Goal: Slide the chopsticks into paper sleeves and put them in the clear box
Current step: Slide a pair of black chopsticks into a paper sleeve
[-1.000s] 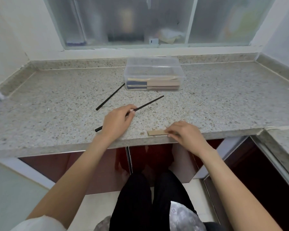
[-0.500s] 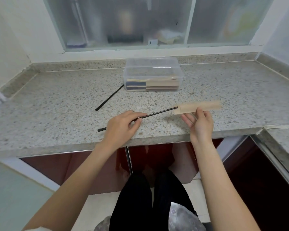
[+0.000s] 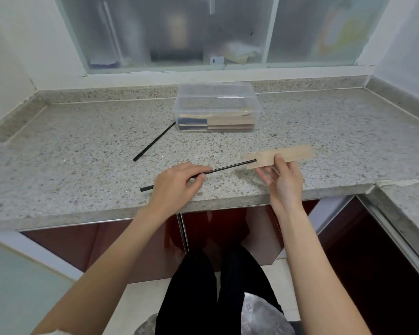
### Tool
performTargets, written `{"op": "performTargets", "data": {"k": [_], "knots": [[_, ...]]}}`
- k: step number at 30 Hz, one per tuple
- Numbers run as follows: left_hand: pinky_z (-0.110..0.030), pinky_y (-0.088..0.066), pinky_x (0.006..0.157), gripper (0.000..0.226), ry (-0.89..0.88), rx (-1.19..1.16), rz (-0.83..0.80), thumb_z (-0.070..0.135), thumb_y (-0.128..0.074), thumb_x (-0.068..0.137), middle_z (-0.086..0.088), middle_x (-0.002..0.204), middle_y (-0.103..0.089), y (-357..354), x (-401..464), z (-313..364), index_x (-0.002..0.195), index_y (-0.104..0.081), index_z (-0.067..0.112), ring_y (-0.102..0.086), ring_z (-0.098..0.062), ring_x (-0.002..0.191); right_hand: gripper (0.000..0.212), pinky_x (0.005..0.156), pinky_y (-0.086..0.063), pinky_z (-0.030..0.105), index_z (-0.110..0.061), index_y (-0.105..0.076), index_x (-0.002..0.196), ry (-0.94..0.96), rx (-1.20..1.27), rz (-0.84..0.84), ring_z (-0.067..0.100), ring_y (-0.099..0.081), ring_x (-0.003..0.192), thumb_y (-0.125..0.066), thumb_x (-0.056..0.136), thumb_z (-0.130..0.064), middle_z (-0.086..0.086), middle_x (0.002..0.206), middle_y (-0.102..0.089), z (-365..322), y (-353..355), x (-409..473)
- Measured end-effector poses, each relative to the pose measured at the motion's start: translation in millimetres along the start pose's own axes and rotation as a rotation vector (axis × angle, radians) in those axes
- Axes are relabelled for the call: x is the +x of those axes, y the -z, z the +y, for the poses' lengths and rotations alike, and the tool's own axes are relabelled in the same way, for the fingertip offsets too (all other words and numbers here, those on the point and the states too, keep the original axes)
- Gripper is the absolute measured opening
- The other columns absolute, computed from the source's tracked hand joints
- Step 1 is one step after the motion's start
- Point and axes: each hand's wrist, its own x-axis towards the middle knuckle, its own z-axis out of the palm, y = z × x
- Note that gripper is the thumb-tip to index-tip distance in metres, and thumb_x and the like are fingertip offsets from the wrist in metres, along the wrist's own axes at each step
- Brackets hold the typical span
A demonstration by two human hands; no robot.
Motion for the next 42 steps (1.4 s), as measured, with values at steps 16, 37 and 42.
{"op": "performTargets", "data": {"k": [16, 37, 42], "knots": [[-0.013, -0.031, 0.047, 0.034, -0.005, 0.002, 0.037, 0.039, -0.042, 0.091, 0.021, 0.067, -0.046, 1, -3, -4, 0.11, -0.069, 0.031, -0.044, 0.001, 0.054, 0.03, 0.075, -0.055, 0.022, 0.002, -0.057, 0.119, -0.018, -0.095, -0.076, 0.017, -0.068, 0.095, -0.06, 0.09, -0.009, 0.001, 0.092, -0.074, 4, -7, -7], [-0.011, -0.029, 0.047, 0.031, -0.002, -0.016, 0.061, 0.039, -0.045, 0.09, 0.019, 0.067, -0.05, -1, -10, -4, 0.109, -0.068, 0.034, -0.046, -0.001, 0.055, 0.015, 0.075, -0.057, 0.025, -0.007, -0.067, 0.095, -0.155, 0.012, -0.058, 0.02, -0.071, 0.092, -0.057, 0.093, -0.019, 0.006, 0.094, -0.074, -1, -1, -14], [-0.014, -0.034, 0.047, 0.031, 0.001, -0.017, 0.05, 0.039, -0.045, 0.09, 0.014, 0.07, -0.059, -2, -9, -5, 0.11, -0.068, 0.034, -0.047, -0.002, 0.056, 0.014, 0.082, -0.058, 0.03, -0.01, -0.064, 0.095, -0.169, 0.048, -0.05, 0.016, -0.071, 0.087, -0.054, 0.095, -0.019, 0.004, 0.089, -0.075, -5, -4, -16]]}}
